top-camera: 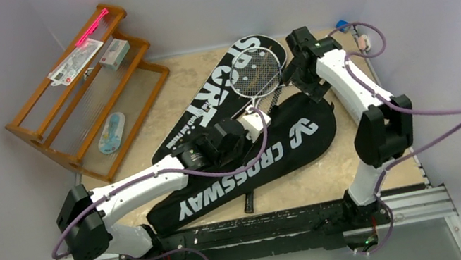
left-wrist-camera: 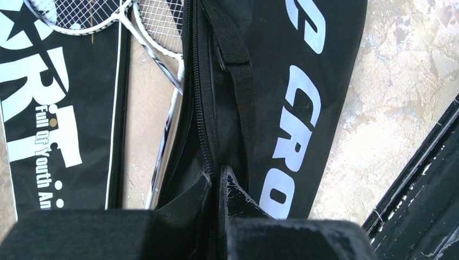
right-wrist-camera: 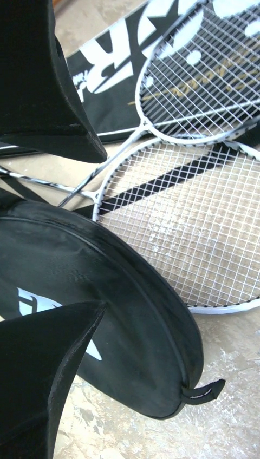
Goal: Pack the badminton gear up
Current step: Adjust the racket bag at the center of the board.
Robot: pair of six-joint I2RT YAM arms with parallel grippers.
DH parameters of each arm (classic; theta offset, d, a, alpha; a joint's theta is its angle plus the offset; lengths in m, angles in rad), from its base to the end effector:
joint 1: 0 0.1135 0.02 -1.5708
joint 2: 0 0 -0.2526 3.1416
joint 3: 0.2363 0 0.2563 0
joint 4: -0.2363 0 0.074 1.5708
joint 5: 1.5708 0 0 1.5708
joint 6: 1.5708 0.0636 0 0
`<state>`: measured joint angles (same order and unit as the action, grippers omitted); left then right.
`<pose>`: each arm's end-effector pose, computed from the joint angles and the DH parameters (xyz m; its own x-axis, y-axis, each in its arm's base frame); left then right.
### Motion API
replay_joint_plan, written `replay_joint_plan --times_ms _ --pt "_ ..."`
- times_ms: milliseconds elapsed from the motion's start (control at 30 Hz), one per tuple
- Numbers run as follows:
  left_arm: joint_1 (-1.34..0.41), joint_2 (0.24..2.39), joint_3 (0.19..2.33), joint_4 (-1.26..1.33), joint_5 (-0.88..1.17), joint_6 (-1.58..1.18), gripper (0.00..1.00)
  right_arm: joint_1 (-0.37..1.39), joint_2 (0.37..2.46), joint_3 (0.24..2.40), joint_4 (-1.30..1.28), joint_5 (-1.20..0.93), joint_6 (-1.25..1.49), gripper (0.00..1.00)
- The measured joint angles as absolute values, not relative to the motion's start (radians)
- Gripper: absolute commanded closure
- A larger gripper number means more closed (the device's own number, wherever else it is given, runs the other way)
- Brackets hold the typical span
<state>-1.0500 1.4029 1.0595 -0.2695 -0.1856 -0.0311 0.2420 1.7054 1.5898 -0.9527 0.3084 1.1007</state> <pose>0.1815 -0.2928 0.2566 -0.3102 0.4795 -0.8209 0.7682 0.6352 0.0807 0.3669 0.0707 0.2767 -0.4624 0.7608 -0.4553 0.7194 0.6221 0.3089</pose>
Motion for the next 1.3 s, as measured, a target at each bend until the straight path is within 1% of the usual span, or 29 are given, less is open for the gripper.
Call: replay_joint_plan --times_ms 33,100,133,300,400,433,467,500,533,567,600,633,700,767,900,1133,1233,1300 --pt "-1.05 1.402 1.06 -0.27 -0.186 -0.031 1.0 0.242 1.728 1.602 -0.958 0.31 1.103 0.06" --pt "-1.051 1.402 1.06 -0.27 -0.186 -0.031 1.0 0.242 1.783 1.638 -0.979 0.313 1.108 0.18" --pt "-1.052 1.402 1.06 -0.27 -0.186 -0.03 1.0 0.242 1.801 1.649 -0.986 0.312 1.106 0.26" --pt "-1.052 1.402 1.06 -0.272 -0.191 -0.024 1.0 0.242 1.845 1.661 -1.005 0.294 1.086 0.76" --pt "-1.054 1.402 1.06 -0.271 -0.19 -0.021 1.0 0.242 1.781 1.594 -0.966 0.279 1.073 0.97" --pt "-1.055 1.4 1.06 -0.273 -0.19 -0.021 0.98 0.242 1.745 1.565 -0.949 0.279 1.075 1.0" --pt "-1.055 1.397 1.06 -0.274 -0.189 -0.021 0.96 0.242 1.706 1.536 -0.93 0.279 1.078 1.0" --pt "-1.055 1.393 1.06 -0.274 -0.189 -0.021 0.9 0.242 1.674 1.516 -0.916 0.276 1.08 1.0" --pt "-1.058 1.386 1.06 -0.271 -0.189 -0.02 0.82 0.24 1.628 1.491 -0.893 0.272 1.082 1.0" --pt "-1.061 1.381 1.06 -0.27 -0.189 -0.018 0.72 0.239 1.59 1.477 -0.876 0.27 1.082 1.0" --pt "-1.062 1.373 1.06 -0.27 -0.189 -0.014 0.59 0.239 1.557 1.468 -0.864 0.269 1.081 1.0" --pt "-1.063 1.362 1.06 -0.271 -0.19 -0.013 0.5 0.239 1.528 1.464 -0.852 0.268 1.08 1.0" --pt "-1.062 1.343 1.06 -0.271 -0.191 -0.006 0.38 0.24 1.484 1.464 -0.834 0.262 1.073 1.0" --pt "-1.061 1.318 1.06 -0.271 -0.192 -0.008 0.3 0.239 1.447 1.455 -0.807 0.25 1.056 1.0" --pt "-1.061 1.241 1.045 -0.265 -0.192 -0.006 0.23 0.239 1.349 1.361 -0.697 0.211 0.987 1.0" --pt "-1.051 1.213 1.041 -0.256 -0.191 -0.002 0.2 0.228 0.981 0.904 -0.286 0.066 0.825 1.0" --pt "-1.032 1.213 1.041 -0.255 -0.181 -0.007 0.22 0.229 0.885 0.802 -0.193 0.026 0.799 1.0" --pt "-1.021 1.213 1.041 -0.255 -0.17 -0.011 0.3 0.229 0.856 0.768 -0.157 0.007 0.783 1.0"
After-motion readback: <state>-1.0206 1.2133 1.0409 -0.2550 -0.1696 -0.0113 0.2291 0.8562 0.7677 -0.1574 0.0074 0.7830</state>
